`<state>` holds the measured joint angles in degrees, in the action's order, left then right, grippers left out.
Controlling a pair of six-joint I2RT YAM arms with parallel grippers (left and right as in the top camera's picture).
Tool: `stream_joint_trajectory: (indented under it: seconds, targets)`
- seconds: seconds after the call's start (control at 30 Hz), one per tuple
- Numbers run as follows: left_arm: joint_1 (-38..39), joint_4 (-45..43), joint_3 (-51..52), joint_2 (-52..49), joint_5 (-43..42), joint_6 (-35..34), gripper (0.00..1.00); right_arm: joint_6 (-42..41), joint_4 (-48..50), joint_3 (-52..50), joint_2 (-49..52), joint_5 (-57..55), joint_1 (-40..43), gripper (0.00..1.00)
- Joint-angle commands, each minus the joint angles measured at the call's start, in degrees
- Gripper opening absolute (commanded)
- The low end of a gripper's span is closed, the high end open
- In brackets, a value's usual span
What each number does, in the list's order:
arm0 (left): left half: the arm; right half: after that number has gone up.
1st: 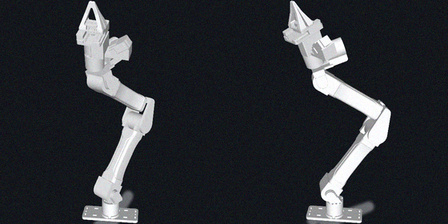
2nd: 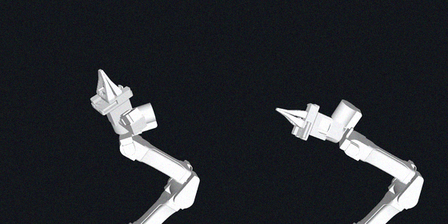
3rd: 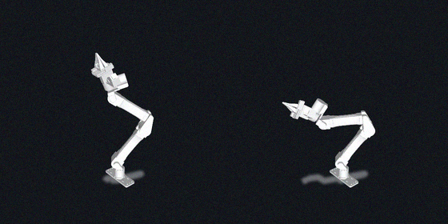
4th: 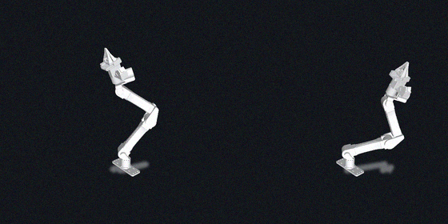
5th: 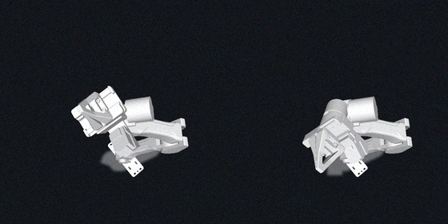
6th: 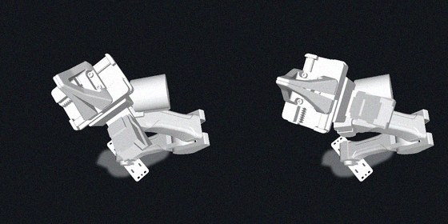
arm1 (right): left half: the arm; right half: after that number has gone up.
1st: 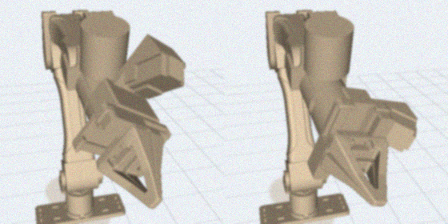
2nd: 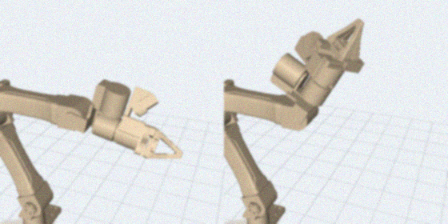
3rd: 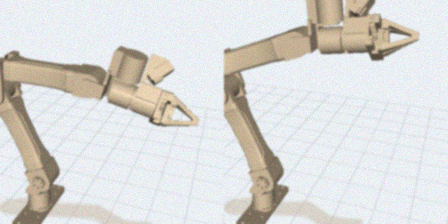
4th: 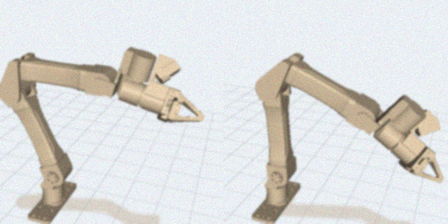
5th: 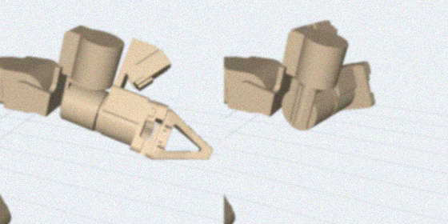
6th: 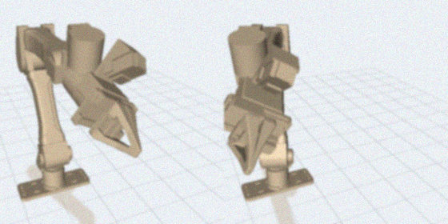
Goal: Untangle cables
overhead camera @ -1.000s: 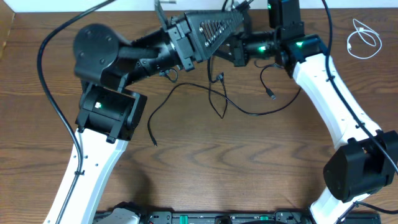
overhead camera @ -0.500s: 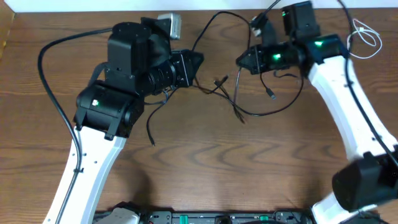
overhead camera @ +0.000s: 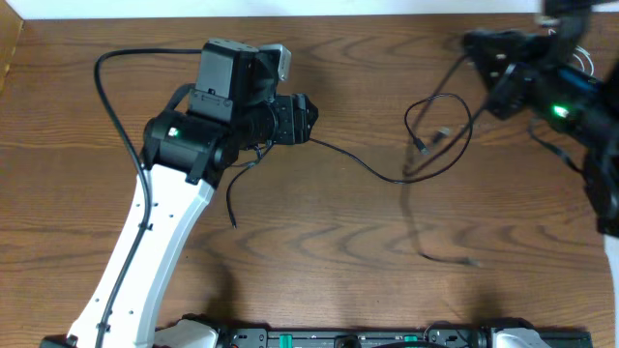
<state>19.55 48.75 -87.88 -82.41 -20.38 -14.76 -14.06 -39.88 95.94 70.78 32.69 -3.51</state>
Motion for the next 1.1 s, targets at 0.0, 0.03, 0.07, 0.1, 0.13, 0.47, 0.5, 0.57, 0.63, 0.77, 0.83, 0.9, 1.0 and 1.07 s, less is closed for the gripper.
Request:
stream_joint_trajectory:
  seconds: [0.0, 0.03, 0.07, 0.1, 0.13, 0.47, 0.5, 0.57, 0.63, 0.77, 0.83, 0.9, 1.0, 1.07]
  targets:
    - [-0.24, 0.59, -0.44, -2.23, 0.79, 1.25, 0.63, -1.79, 1.29, 0.37, -2.82, -6.88, 4.81, 0.01]
    - [-0.24, 0.74, -0.44, -2.73, 0.76, 1.25, 0.63, -1.79, 2.05, 0.37, -3.15, -8.00, 6.34, 0.01]
    - [-0.24, 0.79, -0.44, -3.06, 0.76, 1.25, 0.63, -1.79, 2.91, 0.37, -3.41, -9.33, 8.00, 0.01]
    - [-0.24, 0.94, -0.44, -3.34, 0.76, 1.25, 0.63, -1.84, 3.39, 0.37, -3.41, -10.58, 9.29, 0.01]
    - [-0.24, 0.96, -0.42, -3.50, 0.79, 1.27, 0.63, -2.36, 3.91, 0.37, -3.39, -12.17, 10.86, 0.01]
    - [-0.24, 0.92, -0.42, -3.54, 0.76, 1.27, 0.63, -3.26, 9.79, 0.37, 5.77, -23.34, 25.83, 0.01]
    - [-0.22, 0.92, -0.42, -3.54, 0.74, 1.22, 0.63, -2.99, 10.91, 0.37, 7.72, -23.61, 27.06, 0.01]
    - [-0.11, 0.90, -0.42, -3.54, 0.72, 1.22, 0.63, -3.02, 12.68, 0.37, 10.56, -23.80, 28.74, 0.01]
    - [-0.09, 0.92, -0.42, -3.54, 0.50, 1.22, 0.63, -3.06, 14.82, 0.37, 14.23, -24.35, 30.97, 0.01]
    - [-0.09, 0.92, -0.42, -3.54, 0.52, 1.22, 0.63, -3.04, 19.39, 0.37, 22.14, -32.17, 34.14, 0.01]
    - [-0.09, 0.90, -0.42, -3.54, 0.52, 1.22, 0.64, -3.08, 19.54, 0.37, 24.61, -40.39, 35.06, 0.01]
    - [-0.09, 0.90, -0.42, -3.54, 0.52, 1.22, 0.63, -3.02, 20.70, 0.37, 27.93, -49.99, 36.22, 0.01]
    - [-0.09, 0.90, -0.42, -3.54, 0.52, 1.22, 0.63, -3.04, 21.94, 0.37, 31.12, -53.55, 38.07, 0.01]
    - [-0.09, 0.92, -0.42, -3.54, 0.50, 1.20, 0.63, -3.06, 22.69, 0.37, 33.68, -53.02, 39.89, 0.01]
